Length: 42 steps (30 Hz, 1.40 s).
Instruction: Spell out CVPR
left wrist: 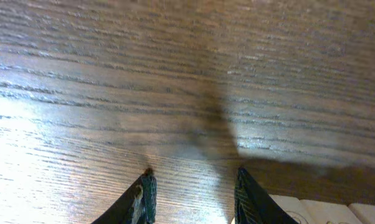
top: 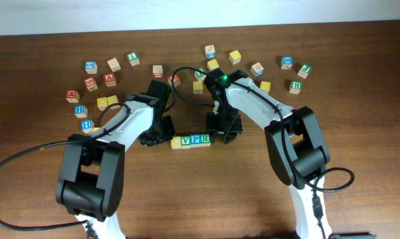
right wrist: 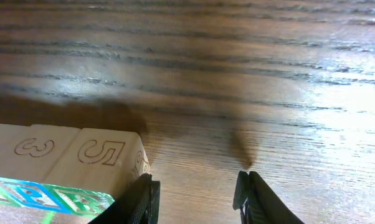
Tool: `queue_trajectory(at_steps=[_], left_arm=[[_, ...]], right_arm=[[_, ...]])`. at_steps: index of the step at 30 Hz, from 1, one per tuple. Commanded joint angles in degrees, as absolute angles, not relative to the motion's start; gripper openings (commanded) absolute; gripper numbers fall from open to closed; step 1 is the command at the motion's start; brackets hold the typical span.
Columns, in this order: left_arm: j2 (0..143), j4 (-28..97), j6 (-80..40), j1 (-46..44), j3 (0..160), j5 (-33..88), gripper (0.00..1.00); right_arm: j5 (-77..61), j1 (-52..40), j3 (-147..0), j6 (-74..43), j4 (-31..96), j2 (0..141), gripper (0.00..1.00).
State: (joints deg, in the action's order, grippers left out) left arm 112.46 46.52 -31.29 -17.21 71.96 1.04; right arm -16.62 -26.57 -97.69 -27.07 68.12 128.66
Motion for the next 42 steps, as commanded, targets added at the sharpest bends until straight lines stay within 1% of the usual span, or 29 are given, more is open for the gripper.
queue_trajectory(at_steps=[1, 4, 9, 10, 11, 12, 13, 15, 17, 19, 20, 21, 22, 23, 24, 26, 28, 29, 32, 33, 35, 42], left_arm=[[113.56, 45.8, -31.2, -16.69, 71.35, -0.05, 0.38], [113.56, 45.91, -31.2, -16.32, 71.4, -1.98, 0.38], [113.56, 46.57, -31.2, -12.45, 71.4, -2.0, 0.38], [113.56, 46.52, -31.2, -11.75, 71.42, -1.98, 0.37], [113.56, 47.9, -31.18, -10.22, 72.23, -1.98, 0.31], [113.45, 50.96, -31.16, -8.67, 73.91, -1.96, 0.28], [113.19, 54.43, -31.14, -7.05, 76.12, -1.93, 0.3], [111.59, 58.87, -25.36, -4.58, 80.16, -0.01, 0.33], [105.41, 59.94, -25.36, -3.09, 81.17, 0.21, 0.35], [98.3, 61.73, -25.36, -3.09, 81.17, 0.19, 0.42], [94.02, 63.77, -25.36, -3.09, 81.17, 0.14, 0.61], [89.43, 66.94, -25.36, -3.09, 81.14, 0.16, 0.82], [86.56, 69.54, -25.36, -3.09, 81.12, 0.16, 0.87], [84.53, 70.87, -25.41, -3.09, 80.9, 0.21, 0.9], [82.15, 72.31, -25.39, -3.11, 80.36, 0.19, 0.9], [78.24, 74.46, -25.41, -3.25, 78.7, 0.19, 0.98], [71.22, 73.93, -25.45, -3.27, 73.91, 0.19, 1.0], [64.31, 72.36, -25.67, -3.31, 68.79, 0.19, 0.99], [48.12, 66.3, -30.74, -3.31, 58.02, 0.19, 0.99], [42.54, 64.49, -32.67, -3.31, 56.27, 0.14, 0.99], [36.86, 63.37, -32.77, -3.31, 56.23, 0.19, 0.99], [36.62, 63.92, -32.75, -3.31, 56.23, 0.19, 0.99]], right_arm=[[-17.12, -26.94, -97.67, -27.53, 68.36, 128.31, 0.36], [-16.69, -25.67, -97.71, -27.49, 68.62, 128.31, 0.45], [-16.4, -23.09, -97.71, -26.85, 69.63, 128.31, 0.47], [-15.64, -22.5, -97.71, -26.57, 69.67, 128.31, 0.47], [-15.64, -21.28, -97.93, -26.41, 70.08, 128.01, 0.47], [-15.66, -20.01, -98.3, -25.93, 70.78, 127.13, 0.48], [-15.62, -18.9, -98.7, -25.58, 71.79, 125.91, 0.48], [-15.18, -16.6, -98.7, -23.62, 74.56, 120.7, 0.49], [-13.67, -15.99, -98.7, -22.74, 77.8, 115.33, 0.52], [-10.83, -16.51, -98.67, -22.74, 81.69, 108.62, 0.58], [-8.82, -17.12, -98.67, -22.76, 84.23, 104.68, 0.66], [-6.33, -18.31, -98.52, -22.96, 87.57, 99.66, 0.84], [-3.46, -19.75, -98.08, -24.1, 89.89, 95.24, 0.98], [-0.56, -21.17, -97.21, -26.37, 91.61, 91.26, 0.98], [0.95, -22.9, -95.85, -27.33, 92.97, 86.94, 0.98], [1.21, -25.71, -91.57, -27.59, 92.4, 78.94, 0.98], [2.72, -28.53, -83.68, -28.64, 90.13, 67.72, 0.98], [2.74, -29.23, -77.89, -29.08, 87.22, 60.88, 0.98], [3.77, -29.23, -69.91, -29.02, 82.37, 51.53, 0.98], [3.77, -29.23, -69.23, -29.04, 81.32, 49.8, 0.98], [3.73, -29.23, -69.21, -29.04, 80.55, 50.22, 0.98], [3.7, -29.23, -69.21, -29.04, 80.73, 55.51, 0.98]])
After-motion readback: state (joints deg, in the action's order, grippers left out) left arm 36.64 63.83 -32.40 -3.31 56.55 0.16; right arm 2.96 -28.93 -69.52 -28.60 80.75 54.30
